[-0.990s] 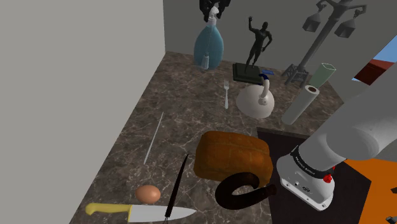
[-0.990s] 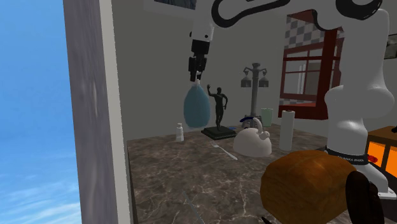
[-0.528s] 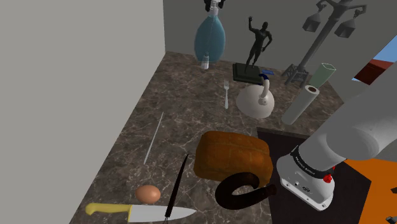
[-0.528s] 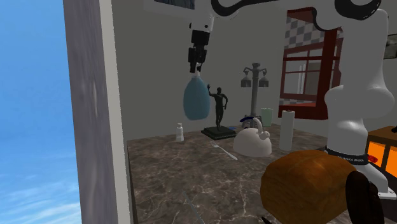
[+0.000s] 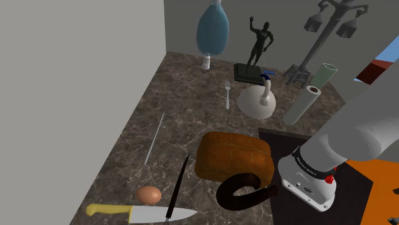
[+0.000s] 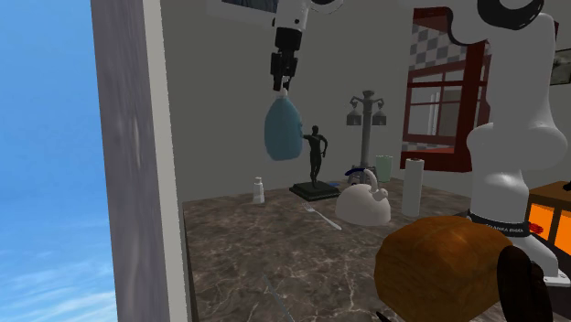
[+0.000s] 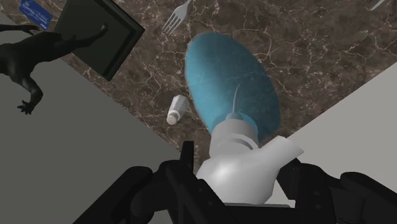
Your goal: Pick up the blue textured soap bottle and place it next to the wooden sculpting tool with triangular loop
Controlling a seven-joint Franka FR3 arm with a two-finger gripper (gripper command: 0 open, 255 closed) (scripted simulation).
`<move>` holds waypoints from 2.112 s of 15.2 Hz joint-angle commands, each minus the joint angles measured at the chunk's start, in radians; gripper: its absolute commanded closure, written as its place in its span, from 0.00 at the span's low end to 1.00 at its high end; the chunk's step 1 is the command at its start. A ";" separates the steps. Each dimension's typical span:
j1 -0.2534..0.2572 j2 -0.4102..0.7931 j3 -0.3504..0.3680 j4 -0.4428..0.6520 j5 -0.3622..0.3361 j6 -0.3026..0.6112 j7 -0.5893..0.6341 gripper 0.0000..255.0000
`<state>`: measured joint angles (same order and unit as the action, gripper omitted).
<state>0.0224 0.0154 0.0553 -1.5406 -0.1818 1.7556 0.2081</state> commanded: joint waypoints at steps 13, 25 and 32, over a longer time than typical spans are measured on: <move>0.008 0.098 0.005 0.325 -0.005 -0.225 -0.030 1.00; 0.059 0.050 0.037 0.335 -0.022 -0.297 0.038 1.00; 0.126 -0.116 0.106 0.068 -0.022 -0.225 0.193 1.00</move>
<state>0.1374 -0.0801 0.1497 -1.4409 -0.2036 1.5244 0.3752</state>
